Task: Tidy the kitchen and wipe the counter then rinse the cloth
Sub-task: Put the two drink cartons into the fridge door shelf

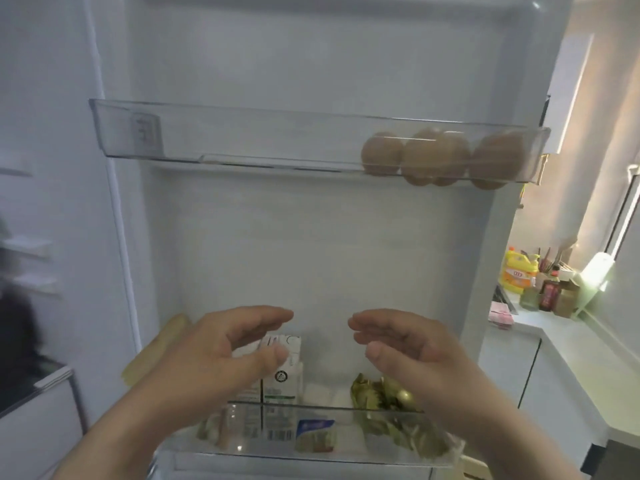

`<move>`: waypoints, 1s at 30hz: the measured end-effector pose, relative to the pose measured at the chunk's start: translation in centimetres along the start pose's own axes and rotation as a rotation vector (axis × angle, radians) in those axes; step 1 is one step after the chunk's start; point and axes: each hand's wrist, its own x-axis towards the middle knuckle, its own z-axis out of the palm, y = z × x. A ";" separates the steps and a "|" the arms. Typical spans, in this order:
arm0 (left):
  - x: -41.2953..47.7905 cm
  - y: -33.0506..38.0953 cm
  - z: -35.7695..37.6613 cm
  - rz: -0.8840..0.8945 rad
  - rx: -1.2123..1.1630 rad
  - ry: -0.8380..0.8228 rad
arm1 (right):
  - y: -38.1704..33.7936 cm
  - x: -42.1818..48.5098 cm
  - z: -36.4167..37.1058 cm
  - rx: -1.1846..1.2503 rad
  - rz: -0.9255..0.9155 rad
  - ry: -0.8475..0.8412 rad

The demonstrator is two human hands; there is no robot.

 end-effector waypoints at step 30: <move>-4.8 3.9 18.6 0.003 0.373 0.177 | 8.7 -2.6 -12.4 -0.035 -0.140 0.028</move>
